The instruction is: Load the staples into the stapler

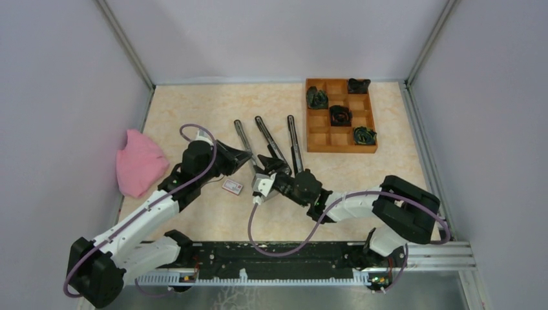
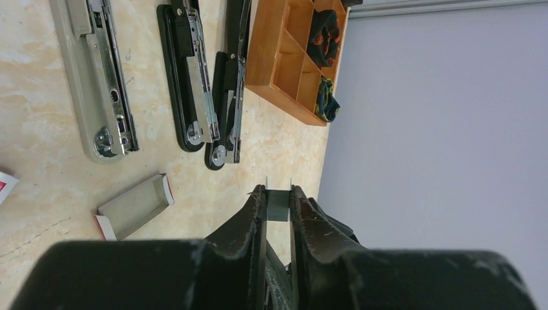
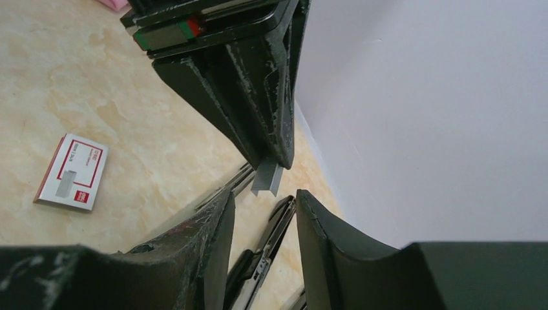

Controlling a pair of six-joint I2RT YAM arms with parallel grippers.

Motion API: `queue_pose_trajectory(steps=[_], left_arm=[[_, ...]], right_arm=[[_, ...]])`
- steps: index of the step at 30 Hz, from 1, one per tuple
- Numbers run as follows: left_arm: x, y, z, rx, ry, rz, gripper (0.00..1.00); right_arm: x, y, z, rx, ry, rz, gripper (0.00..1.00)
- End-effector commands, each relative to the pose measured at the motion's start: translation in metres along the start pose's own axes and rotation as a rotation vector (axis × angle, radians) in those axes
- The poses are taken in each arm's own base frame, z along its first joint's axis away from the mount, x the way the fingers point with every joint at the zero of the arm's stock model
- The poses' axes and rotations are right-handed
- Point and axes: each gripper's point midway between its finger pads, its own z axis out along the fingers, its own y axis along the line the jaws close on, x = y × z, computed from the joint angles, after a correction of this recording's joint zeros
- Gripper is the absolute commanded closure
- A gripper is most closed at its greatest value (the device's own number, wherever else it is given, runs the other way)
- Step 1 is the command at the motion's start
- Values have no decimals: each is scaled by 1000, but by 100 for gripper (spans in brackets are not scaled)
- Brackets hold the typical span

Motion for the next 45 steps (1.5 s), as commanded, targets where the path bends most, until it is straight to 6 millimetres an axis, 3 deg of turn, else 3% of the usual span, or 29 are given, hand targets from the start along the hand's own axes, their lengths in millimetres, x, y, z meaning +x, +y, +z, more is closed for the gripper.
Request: queue_pose_trajectory(steps=[1,14,30,38,45], left_arm=[[-6,-18,-3,28,-21,-18,90],[-2,-14,0,20,0,-25,90],[1,-14,1,22,15,-34,90],[2,-13,2,19,20,-35,89],[1,-8,2,10,9,-24,80]], right_arm=[[-24,-18,12,71,-62,-25,60],[-25,-24,16,155,-74,-54,65],[-20,-16,23,140,-50,-84,74],[-17,-13,23,138,-31,-106,89],[-13,-12,18,135,-8,-61,100]])
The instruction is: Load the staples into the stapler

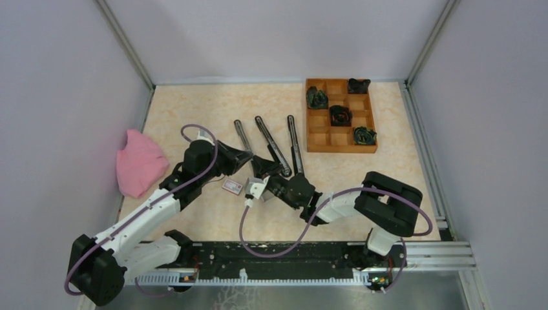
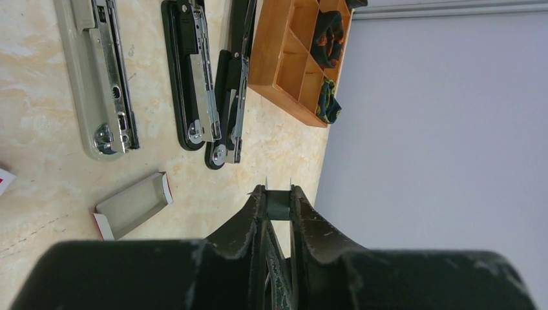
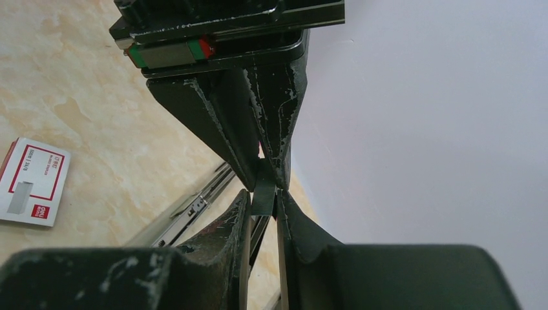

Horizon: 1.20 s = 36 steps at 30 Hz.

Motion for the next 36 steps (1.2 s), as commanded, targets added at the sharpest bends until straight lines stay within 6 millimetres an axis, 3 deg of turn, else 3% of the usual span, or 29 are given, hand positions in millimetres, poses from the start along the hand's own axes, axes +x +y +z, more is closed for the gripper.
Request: queue_pose_trajectory(steps=[1,5,16,27,36], left_arm=[[-3,-9,-2,24,-14,8,76],[-8,-5,-4,17,-48,37,57],[-44,14,-21,-54,-228,190,29],[-69,49,-44,-218,-325,406,8],[-61,87,-44,-323,-272,461,4]], right_arm=[[-16,-17,4,58,-29,60,100],[-11,-12,1,45,-7,99,100],[-5,-4,-3,3,67,275,100],[14,-1,0,-26,251,560,100],[32,2,8,-24,460,770,100]])
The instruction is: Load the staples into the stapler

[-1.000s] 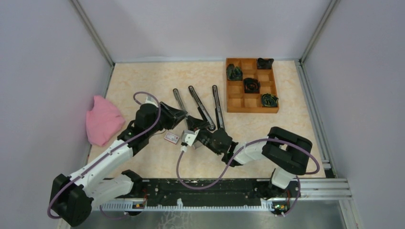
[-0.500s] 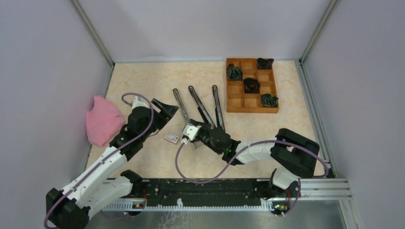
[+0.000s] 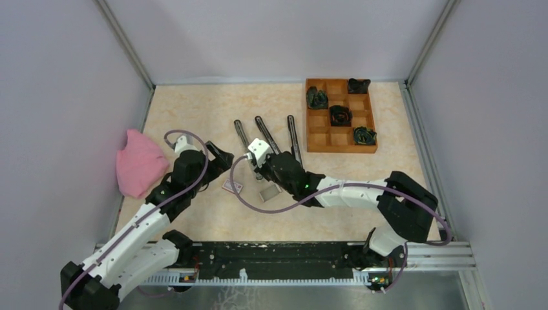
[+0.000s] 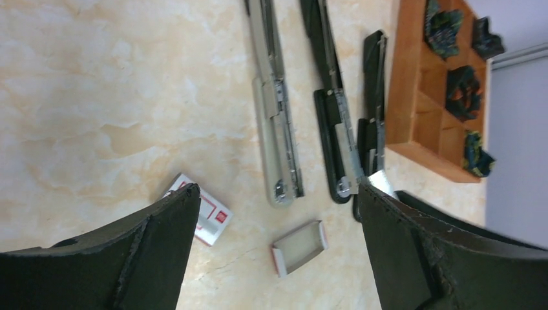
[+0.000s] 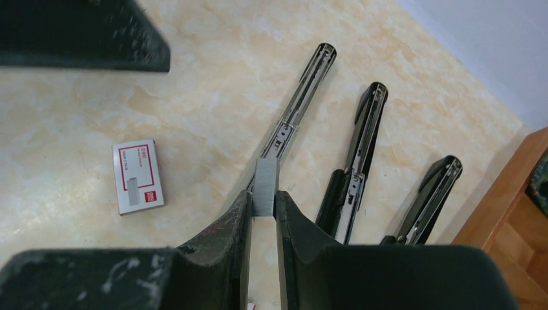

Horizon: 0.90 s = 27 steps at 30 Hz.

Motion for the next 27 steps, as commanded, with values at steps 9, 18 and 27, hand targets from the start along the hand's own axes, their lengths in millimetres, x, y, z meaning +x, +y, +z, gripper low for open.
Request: queue_pose_trajectory(steps=[9,18,27], left_arm=[[34,49,11,-120,121,46,2],[46,63,18,-123,203,11,1],[48,66,20,-123,222,7,1]], right_arm=[[1,-11,19,79,216,294,100],[28,-1,37,85,342,349,100],[39,3,50,113,387,389,100]])
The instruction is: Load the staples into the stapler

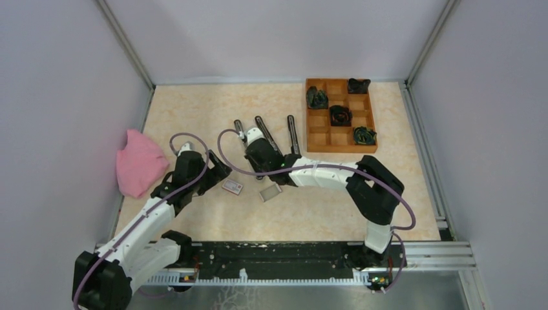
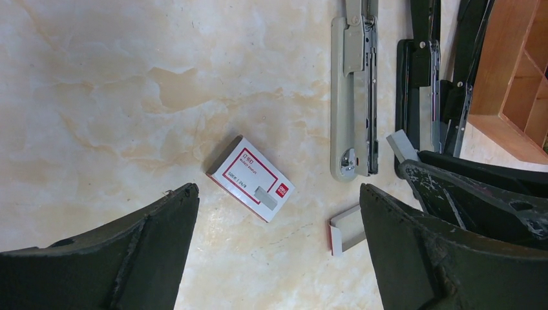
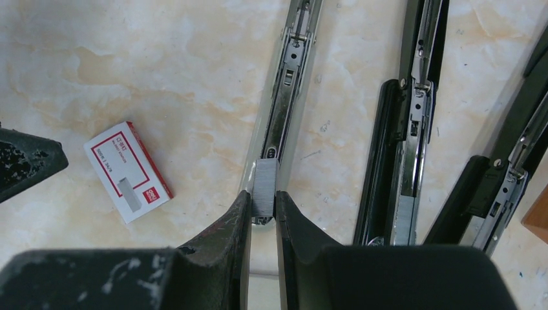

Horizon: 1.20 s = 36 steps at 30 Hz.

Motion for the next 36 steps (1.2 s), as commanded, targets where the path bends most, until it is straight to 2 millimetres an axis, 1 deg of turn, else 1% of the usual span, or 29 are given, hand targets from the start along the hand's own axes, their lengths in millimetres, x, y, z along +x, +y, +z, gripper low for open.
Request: queue_pose_trajectory(steps=[1,12,25,31,36], left_arm=[[1,-2,2,26,12,10,1],[5,-4,5,40,37,5,1],[5,-5,5,49,42,1,1],[7,-7,6,55,51,0,1],[8,-7,6,60,56,-4,1]], right_arm=[[-24,3,6,12,-42,66,100],[-18,2,19,32,-18,119,100],[-10,4,26,34,8,152,100],[-11,8,25,17,17,185,100],[-17,8,23,15,16,216,100]])
